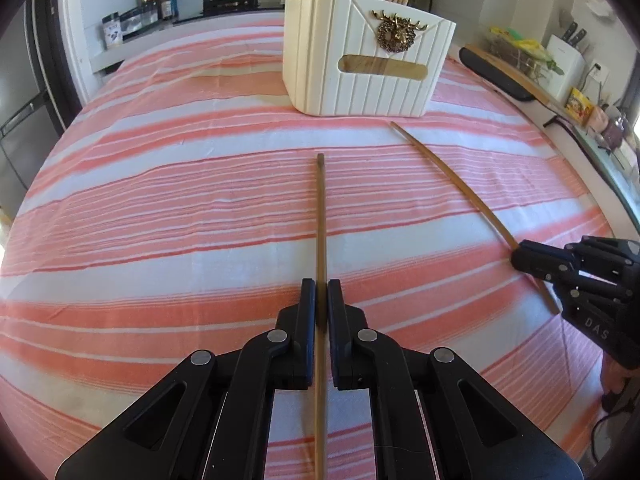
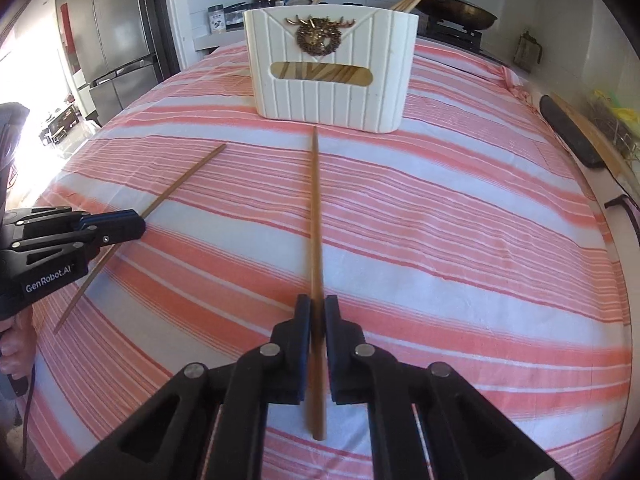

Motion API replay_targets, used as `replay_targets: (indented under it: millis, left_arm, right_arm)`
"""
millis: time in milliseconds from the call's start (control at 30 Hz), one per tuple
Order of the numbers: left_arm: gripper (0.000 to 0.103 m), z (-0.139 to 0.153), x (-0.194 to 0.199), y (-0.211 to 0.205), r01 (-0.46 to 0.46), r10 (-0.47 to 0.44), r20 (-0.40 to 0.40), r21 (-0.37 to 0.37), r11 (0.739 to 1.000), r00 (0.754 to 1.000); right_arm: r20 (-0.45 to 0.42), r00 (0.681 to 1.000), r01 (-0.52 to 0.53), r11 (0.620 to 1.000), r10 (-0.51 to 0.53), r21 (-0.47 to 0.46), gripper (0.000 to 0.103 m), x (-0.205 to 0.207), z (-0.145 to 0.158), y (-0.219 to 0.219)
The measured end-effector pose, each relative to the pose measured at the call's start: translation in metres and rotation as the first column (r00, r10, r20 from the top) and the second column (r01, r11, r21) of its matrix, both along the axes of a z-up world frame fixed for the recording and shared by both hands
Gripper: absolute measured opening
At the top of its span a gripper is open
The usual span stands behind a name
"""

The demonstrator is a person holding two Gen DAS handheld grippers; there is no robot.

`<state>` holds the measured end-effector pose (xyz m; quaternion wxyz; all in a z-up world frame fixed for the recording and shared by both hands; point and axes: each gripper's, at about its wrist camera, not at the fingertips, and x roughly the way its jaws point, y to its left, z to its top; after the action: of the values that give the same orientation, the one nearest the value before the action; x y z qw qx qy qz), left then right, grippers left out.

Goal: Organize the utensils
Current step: 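Close the right gripper on a chopstick while the left gripper closes on another, then lift both held chopsticks up over the white holder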

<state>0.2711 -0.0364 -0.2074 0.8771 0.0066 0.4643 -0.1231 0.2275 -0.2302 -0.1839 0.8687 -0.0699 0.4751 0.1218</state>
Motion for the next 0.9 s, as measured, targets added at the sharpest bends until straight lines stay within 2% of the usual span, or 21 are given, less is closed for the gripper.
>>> replay_targets:
  millis: [167, 367, 400, 433, 467, 500, 533, 567, 633, 700, 767, 900]
  left_arm:
    - [0.005, 0.001, -0.014, 0.017, 0.009, -0.009, -0.004, 0.007, 1.0, 1.0]
    - [0.008, 0.003, -0.019, 0.033, 0.007, -0.007, -0.031, 0.002, 1.0, 0.999]
    - [0.019, 0.004, -0.017, 0.035, 0.017, -0.017, -0.051, -0.011, 1.0, 0.999]
    - [0.041, 0.006, -0.017, 0.038, 0.027, -0.029, -0.067, -0.029, 0.999, 0.997]
    - [0.053, 0.01, -0.016, 0.041, 0.036, -0.039, -0.075, -0.049, 0.998, 0.996]
    - [0.071, 0.016, -0.015, 0.044, 0.047, -0.052, -0.075, -0.068, 0.997, 0.996]
    - [0.074, 0.021, -0.014, 0.047, 0.063, -0.069, -0.071, -0.086, 0.994, 0.995]
    - [0.075, 0.025, -0.012, 0.049, 0.08, -0.087, -0.07, -0.103, 0.992, 0.994]
    - [0.078, 0.029, -0.003, 0.05, 0.111, -0.124, -0.1, -0.12, 0.986, 0.987]
    - [0.078, 0.026, 0.009, 0.044, 0.137, -0.15, -0.134, -0.098, 0.986, 0.98]
    - [0.078, 0.019, 0.019, 0.034, 0.162, -0.166, -0.157, -0.04, 0.986, 0.973]
    - [0.075, 0.004, 0.04, 0.017, 0.189, -0.174, -0.197, 0.059, 0.98, 0.965]
  right_arm:
    - [-0.018, 0.999, 0.029, 0.998, -0.03, -0.054, 0.007, -0.024, 0.002, -0.013]
    - [-0.052, 0.997, 0.046, 0.997, -0.05, -0.068, 0.007, -0.042, 0.006, -0.031]
    - [-0.061, 0.997, 0.05, 0.997, -0.053, -0.051, 0.008, -0.043, 0.008, -0.036]
    - [-0.068, 0.996, 0.053, 0.998, -0.055, -0.025, 0.008, -0.043, 0.011, -0.041]
    - [-0.073, 0.996, 0.056, 0.998, -0.056, 0.001, 0.01, -0.043, 0.014, -0.047]
    - [-0.077, 0.996, 0.056, 0.998, -0.054, 0.024, 0.012, -0.042, 0.019, -0.052]
    - [-0.08, 0.996, 0.054, 0.998, -0.05, 0.043, 0.021, -0.042, 0.024, -0.057]
    - [-0.082, 0.996, 0.053, 0.997, -0.048, 0.061, 0.034, -0.04, 0.029, -0.061]
    - [-0.09, 0.995, 0.05, 0.994, -0.041, 0.099, 0.042, -0.034, 0.039, -0.068]
    - [-0.112, 0.993, 0.044, 0.991, -0.03, 0.123, 0.042, -0.024, 0.046, -0.07]
    - [-0.141, 0.99, 0.025, 0.992, -0.007, 0.126, 0.042, -0.011, 0.047, -0.065]
    - [-0.187, 0.982, -0.028, 0.997, 0.04, 0.068, 0.042, 0.021, 0.036, -0.046]
